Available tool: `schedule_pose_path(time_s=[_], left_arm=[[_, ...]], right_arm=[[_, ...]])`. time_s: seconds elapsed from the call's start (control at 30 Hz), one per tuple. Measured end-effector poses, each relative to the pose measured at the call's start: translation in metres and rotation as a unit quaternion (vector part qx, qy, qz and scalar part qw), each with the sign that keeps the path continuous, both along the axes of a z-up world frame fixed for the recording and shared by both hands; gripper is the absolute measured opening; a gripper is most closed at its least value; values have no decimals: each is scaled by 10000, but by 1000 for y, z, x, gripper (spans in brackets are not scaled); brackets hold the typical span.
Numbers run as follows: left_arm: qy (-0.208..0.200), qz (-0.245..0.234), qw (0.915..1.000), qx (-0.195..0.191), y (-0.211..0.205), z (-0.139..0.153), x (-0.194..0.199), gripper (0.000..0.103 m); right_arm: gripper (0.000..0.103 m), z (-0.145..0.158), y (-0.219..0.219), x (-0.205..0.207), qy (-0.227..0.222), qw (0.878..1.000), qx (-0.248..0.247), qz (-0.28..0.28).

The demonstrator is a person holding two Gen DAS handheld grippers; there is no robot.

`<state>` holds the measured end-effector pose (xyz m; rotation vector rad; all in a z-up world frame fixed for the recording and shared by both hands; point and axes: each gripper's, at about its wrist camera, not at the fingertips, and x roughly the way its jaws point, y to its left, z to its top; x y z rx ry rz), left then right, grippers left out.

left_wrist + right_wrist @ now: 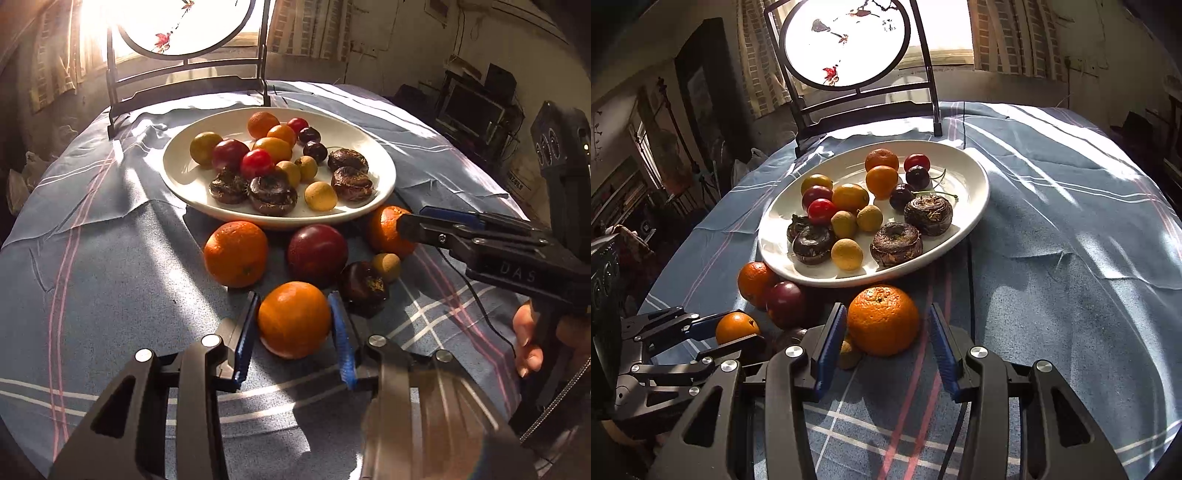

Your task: Organize fruits

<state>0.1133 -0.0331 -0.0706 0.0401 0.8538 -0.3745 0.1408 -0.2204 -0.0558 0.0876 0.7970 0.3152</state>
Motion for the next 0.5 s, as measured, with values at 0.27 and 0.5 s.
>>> schedule_pose_path(time_s=[0.27,0.5], left_arm=[[-23,233,9994,-246,11,2,2,37],[-48,235,9992,-304,13,3,2,37]], right_arm=[[46,-2,20,14,148,9988,-469,64],[44,-7,15,14,263,9991,-318,-8]])
